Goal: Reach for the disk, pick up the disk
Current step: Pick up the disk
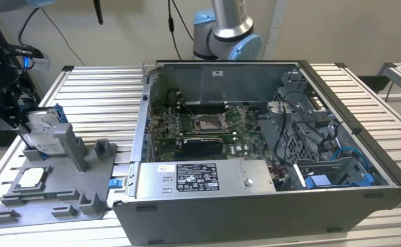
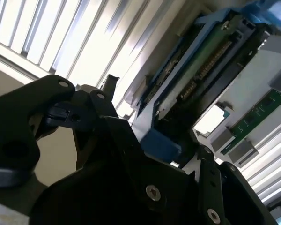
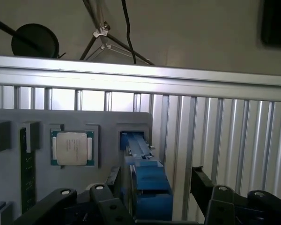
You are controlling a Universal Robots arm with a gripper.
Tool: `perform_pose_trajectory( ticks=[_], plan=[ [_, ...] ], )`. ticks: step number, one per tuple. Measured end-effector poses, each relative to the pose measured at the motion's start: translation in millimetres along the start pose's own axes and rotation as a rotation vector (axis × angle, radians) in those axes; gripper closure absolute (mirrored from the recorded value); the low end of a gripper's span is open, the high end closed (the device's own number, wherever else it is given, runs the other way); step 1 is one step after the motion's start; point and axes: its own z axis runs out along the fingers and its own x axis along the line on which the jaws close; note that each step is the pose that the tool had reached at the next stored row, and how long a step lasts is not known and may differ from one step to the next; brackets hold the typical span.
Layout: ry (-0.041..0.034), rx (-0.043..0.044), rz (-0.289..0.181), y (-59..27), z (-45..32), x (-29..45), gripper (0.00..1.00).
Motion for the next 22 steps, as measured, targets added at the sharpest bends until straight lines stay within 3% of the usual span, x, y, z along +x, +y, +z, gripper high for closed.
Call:
perform_pose_trajectory(
  ticks=[11,14,22],
  plan=[
    [-0.0028,0.0002,0.0,0.4,0.9,11.1,0.0],
    [-0.0061,0.0003,0.0,0.4,1.0,11.2,0.0],
    [-0.0064,0.0002,0.0,0.4,1.0,11.3,0.0]
  ],
)
